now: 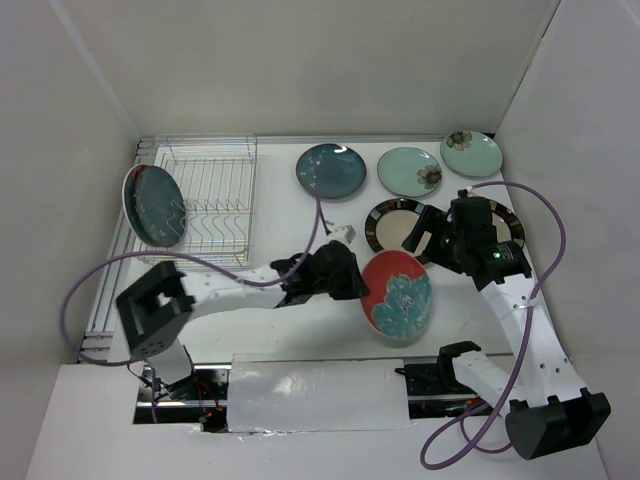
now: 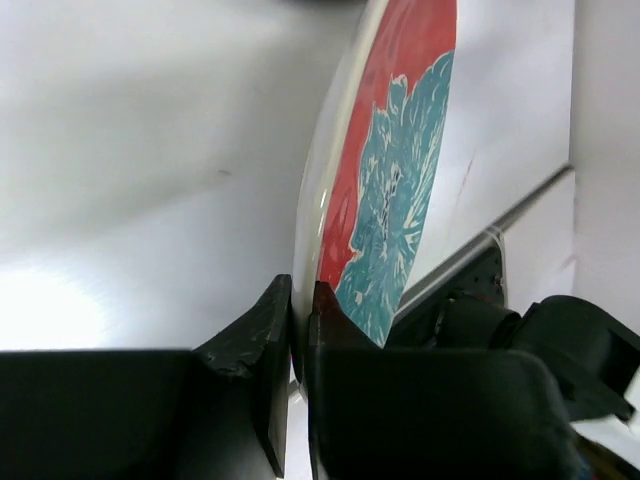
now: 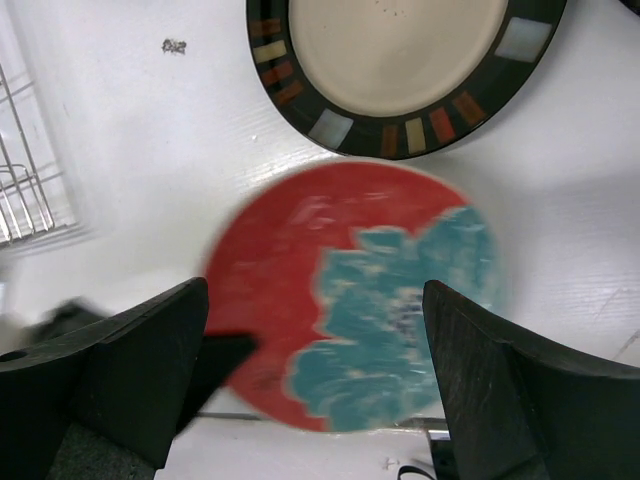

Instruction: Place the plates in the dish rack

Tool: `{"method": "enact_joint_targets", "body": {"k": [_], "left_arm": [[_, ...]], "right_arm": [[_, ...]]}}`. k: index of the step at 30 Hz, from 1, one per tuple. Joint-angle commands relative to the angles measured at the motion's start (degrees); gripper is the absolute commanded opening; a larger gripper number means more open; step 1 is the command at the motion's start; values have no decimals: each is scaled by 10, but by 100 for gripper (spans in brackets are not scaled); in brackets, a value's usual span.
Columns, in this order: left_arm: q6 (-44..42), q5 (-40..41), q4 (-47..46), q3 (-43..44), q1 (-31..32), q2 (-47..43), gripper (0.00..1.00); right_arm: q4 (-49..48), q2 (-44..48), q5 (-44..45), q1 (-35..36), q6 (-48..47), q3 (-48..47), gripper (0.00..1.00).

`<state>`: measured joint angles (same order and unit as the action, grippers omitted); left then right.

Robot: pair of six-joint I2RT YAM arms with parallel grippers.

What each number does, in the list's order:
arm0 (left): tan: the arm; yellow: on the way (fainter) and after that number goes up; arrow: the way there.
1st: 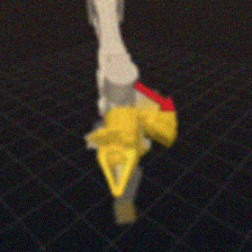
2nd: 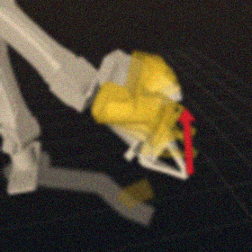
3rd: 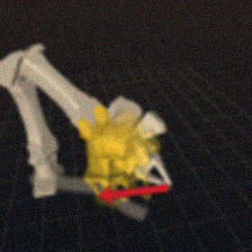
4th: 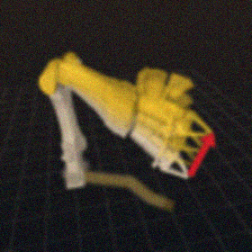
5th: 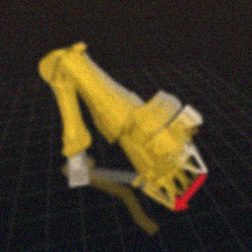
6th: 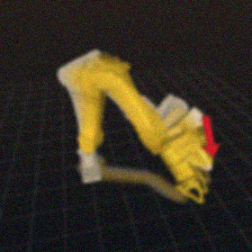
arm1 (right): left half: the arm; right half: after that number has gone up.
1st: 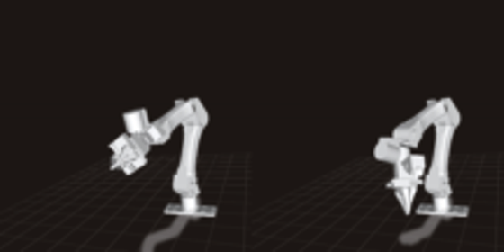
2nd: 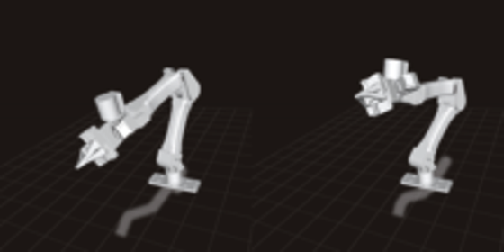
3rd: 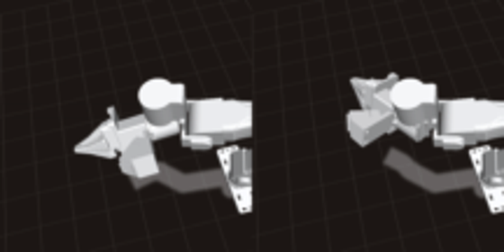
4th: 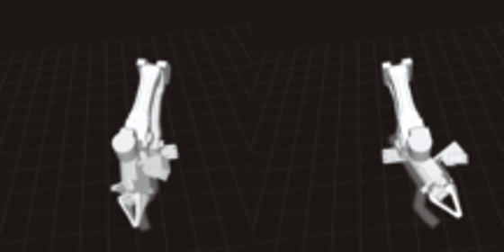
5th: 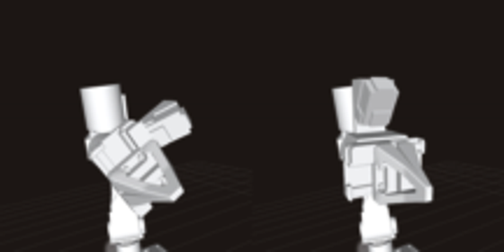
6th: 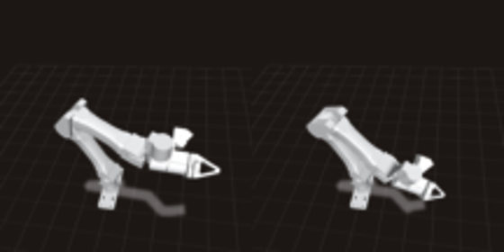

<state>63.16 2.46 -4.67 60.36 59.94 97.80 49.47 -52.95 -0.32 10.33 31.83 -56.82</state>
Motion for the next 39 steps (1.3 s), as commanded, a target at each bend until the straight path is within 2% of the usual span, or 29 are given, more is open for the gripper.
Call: {"method": "enact_joint_targets", "body": {"k": [1,2,5,9,12,15,17,24,34,39], "left_arm": [[-89,94,27,24,-12,-146,0],[-102,125,46,24,-20,-195,0],[-164,178,119,41,-45,-261,0],[-260,319,197,84,-86,-350,0],[-356,394,181,79,-144,-387,0],[-502,427,118,66,-222,-418,0],[-550,427,84,60,-293,-425,0],[-675,311,-17,42,-488,-417,0],[-683,171,-45,-3,-643,-379,0],[-688,137,-45,-16,-664,-367,0]], "right_arm": [[-6,0,1,-4,-20,-29,94],[-12,0,-5,-4,-20,-29,94],[-24,-6,-10,-4,-26,-23,94],[-37,-12,-15,-4,-33,-1,94],[-48,-17,-22,-4,-33,14,94],[-61,-17,-39,-4,-33,25,94],[-68,-22,-49,-4,-38,25,94],[-78,-41,-72,-4,-62,30,95],[-94,-65,-84,-4,-92,30,95],[-99,-77,-84,-4,-92,41,96]]}}
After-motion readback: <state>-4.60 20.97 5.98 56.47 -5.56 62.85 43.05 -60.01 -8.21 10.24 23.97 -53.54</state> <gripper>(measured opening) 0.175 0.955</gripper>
